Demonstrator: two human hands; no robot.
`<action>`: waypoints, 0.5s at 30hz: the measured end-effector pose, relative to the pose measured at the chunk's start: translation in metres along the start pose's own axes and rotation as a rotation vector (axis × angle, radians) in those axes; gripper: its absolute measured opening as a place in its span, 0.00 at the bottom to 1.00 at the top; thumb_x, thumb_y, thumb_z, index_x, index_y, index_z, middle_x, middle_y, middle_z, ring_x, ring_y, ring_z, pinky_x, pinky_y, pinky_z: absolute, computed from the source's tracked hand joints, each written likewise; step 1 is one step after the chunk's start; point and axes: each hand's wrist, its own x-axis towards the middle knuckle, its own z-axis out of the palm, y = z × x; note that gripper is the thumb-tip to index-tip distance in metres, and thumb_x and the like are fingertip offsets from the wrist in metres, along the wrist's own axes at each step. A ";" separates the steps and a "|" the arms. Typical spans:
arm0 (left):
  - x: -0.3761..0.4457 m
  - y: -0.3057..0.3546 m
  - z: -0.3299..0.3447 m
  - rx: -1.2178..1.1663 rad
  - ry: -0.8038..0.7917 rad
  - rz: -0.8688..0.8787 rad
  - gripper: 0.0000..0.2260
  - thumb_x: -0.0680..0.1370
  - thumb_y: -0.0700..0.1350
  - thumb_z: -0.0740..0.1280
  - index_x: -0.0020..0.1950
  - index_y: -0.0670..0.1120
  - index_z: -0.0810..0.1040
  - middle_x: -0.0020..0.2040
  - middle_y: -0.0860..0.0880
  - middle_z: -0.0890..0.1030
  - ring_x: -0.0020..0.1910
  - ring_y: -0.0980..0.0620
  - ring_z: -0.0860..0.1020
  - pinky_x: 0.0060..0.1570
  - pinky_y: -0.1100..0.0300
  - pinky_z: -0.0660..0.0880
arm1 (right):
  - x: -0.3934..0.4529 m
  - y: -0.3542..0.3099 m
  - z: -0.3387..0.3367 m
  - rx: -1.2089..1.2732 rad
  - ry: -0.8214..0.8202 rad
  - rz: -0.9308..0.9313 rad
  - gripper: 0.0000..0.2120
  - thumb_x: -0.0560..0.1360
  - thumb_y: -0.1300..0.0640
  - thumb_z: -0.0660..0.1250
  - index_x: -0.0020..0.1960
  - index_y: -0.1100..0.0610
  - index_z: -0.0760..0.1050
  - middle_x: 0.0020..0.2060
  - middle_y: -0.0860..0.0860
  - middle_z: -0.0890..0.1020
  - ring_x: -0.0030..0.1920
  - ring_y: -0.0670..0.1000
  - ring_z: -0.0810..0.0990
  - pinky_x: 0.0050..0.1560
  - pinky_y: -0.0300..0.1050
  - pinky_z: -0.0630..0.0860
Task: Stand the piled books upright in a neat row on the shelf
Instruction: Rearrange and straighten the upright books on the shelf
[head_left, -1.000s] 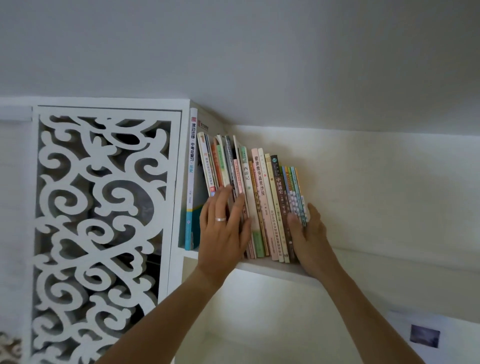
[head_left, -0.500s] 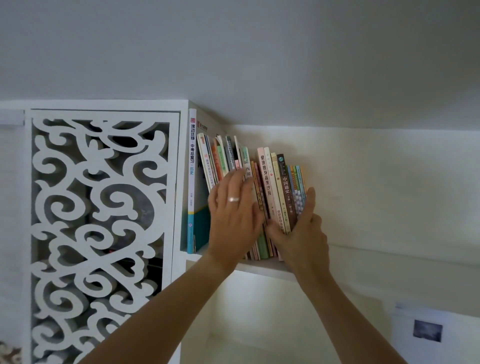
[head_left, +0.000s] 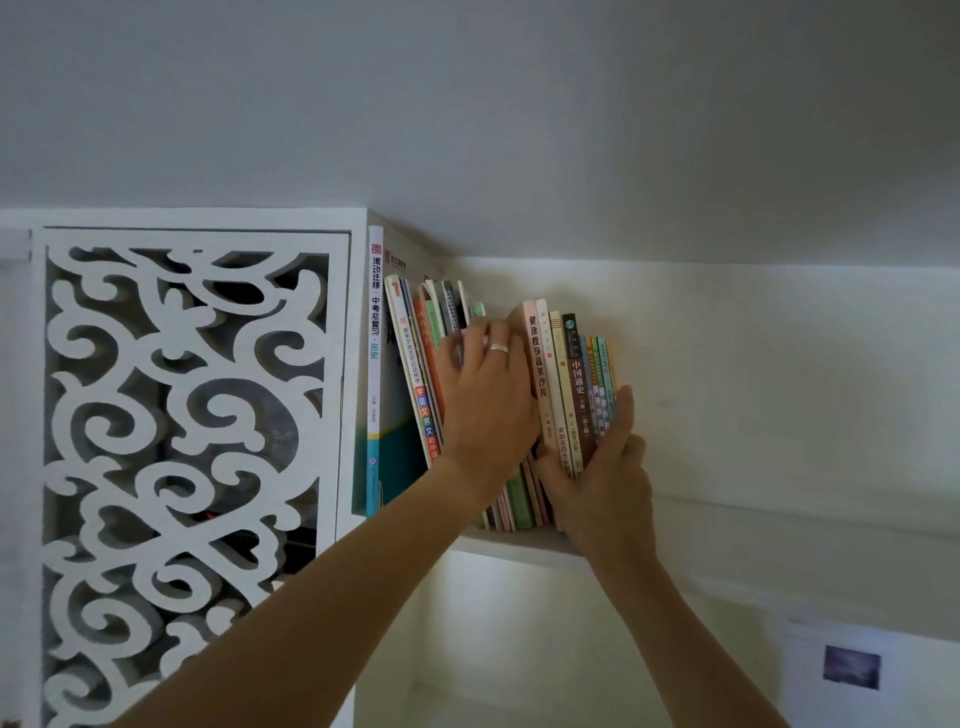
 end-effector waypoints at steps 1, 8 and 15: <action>-0.003 0.002 -0.002 -0.087 0.038 -0.033 0.18 0.79 0.49 0.60 0.64 0.44 0.78 0.65 0.44 0.78 0.69 0.41 0.71 0.68 0.43 0.68 | 0.000 0.000 0.000 0.004 -0.004 -0.004 0.51 0.73 0.29 0.65 0.81 0.44 0.36 0.58 0.57 0.72 0.49 0.58 0.79 0.44 0.57 0.83; -0.024 0.026 -0.012 -0.721 0.228 -0.406 0.23 0.77 0.36 0.69 0.70 0.44 0.66 0.66 0.49 0.65 0.58 0.62 0.69 0.54 0.68 0.77 | -0.002 0.002 -0.005 -0.013 -0.065 -0.044 0.51 0.72 0.25 0.60 0.82 0.44 0.35 0.63 0.57 0.71 0.54 0.58 0.80 0.46 0.55 0.81; -0.031 0.026 -0.021 -0.732 0.108 -0.489 0.13 0.82 0.40 0.65 0.66 0.44 0.68 0.59 0.47 0.76 0.44 0.62 0.74 0.44 0.64 0.82 | -0.002 0.006 -0.009 -0.021 -0.134 -0.103 0.52 0.68 0.17 0.44 0.81 0.43 0.30 0.68 0.57 0.67 0.59 0.59 0.78 0.51 0.60 0.82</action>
